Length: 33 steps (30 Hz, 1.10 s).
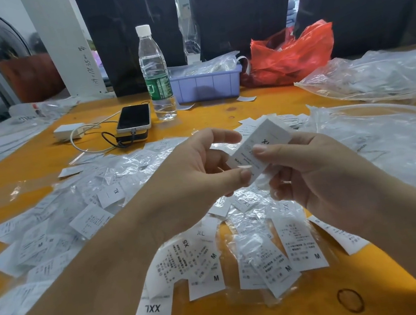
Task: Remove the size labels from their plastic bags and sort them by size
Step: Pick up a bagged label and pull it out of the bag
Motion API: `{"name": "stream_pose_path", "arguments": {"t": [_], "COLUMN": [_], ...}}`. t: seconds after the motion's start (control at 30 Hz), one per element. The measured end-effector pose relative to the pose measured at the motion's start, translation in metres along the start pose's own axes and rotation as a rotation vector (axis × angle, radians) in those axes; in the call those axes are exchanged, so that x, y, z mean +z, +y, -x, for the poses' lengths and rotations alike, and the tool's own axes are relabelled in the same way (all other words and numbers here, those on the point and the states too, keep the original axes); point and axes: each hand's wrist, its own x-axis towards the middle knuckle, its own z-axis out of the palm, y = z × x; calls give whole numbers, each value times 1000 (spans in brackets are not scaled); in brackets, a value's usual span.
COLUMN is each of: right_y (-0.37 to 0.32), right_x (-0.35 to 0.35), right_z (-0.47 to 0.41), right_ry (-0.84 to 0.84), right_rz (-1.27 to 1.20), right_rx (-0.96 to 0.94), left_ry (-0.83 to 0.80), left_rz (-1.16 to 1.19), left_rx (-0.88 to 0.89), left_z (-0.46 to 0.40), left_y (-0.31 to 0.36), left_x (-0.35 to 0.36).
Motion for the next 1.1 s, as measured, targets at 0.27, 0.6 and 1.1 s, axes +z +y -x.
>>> {"name": "stream_pose_path", "arguments": {"t": [0.27,0.6,1.1], "right_y": [3,2,-12], "right_x": [-2,-1,-20], "right_z": [-1,-1,-4], "right_ry": [-1,-56,-305], "right_rz": [-7,37,556], "right_rx": [-25,53,149], "left_ry": [53,64,141], "left_rz": [7,-51,-126], "left_rx": [10,42,-21], "left_z": [0,1,1], "left_y": [1,2,5], "left_x": [2,4,-11]}}
